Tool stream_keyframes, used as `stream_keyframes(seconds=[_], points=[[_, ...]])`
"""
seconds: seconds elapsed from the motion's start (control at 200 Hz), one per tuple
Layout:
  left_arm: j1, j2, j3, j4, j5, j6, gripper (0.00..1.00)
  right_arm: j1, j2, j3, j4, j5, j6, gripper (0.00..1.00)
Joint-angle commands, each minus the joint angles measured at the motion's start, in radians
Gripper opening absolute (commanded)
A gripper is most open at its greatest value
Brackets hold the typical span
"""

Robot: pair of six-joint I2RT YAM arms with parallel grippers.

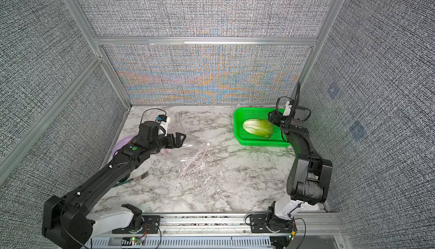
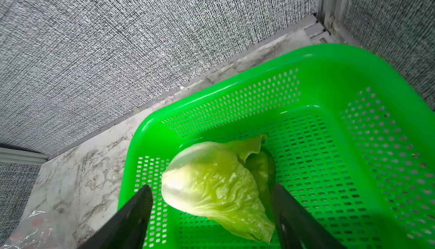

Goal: Open the zip-top bag and take out the chinese cabbages
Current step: Reset both arms

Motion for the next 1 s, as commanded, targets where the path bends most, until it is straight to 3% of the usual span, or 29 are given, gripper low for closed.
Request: stream_keyframes(seconds=[0.0, 0.15, 0.28, 0.46, 0.595, 0.686, 0.746, 0.996], points=[[-0.001, -0.043, -0.019, -0.024, -0.031, 0.025, 1.00, 0.012, -0.032, -0.050, 0.191, -0.116, -0.034, 0.83], [0.000, -0.128, -0.060, -0.020, -0.123, 0.043, 1.00, 0.081, -0.036, -0.064, 0.169, -0.231, -0.120, 0.84], [-0.001, -0.234, -0.115, 0.002, -0.254, 0.088, 1.00, 0.193, -0.069, -0.075, 0.110, -0.217, -0.230, 0.84], [0.000, -0.445, -0.294, 0.200, -0.512, 0.176, 1.00, 0.358, -0.209, -0.192, 0.197, 0.036, -0.348, 0.84], [0.002, -0.572, -0.473, 0.416, -0.686, 0.225, 1.00, 0.441, -0.388, -0.486, 0.600, 0.241, -0.400, 0.86], [0.004, -0.597, -0.516, 0.413, -0.737, 0.259, 1.00, 0.453, -0.478, -0.683, 0.915, 0.335, -0.404, 0.93], [0.009, -0.593, -0.534, 0.394, -0.736, 0.280, 1.00, 0.455, -0.510, -0.766, 1.030, 0.394, -0.434, 0.96], [0.044, -0.490, -0.599, 0.514, -0.763, 0.359, 1.00, 0.451, -0.533, -0.882, 1.044, 0.703, -0.422, 0.98]])
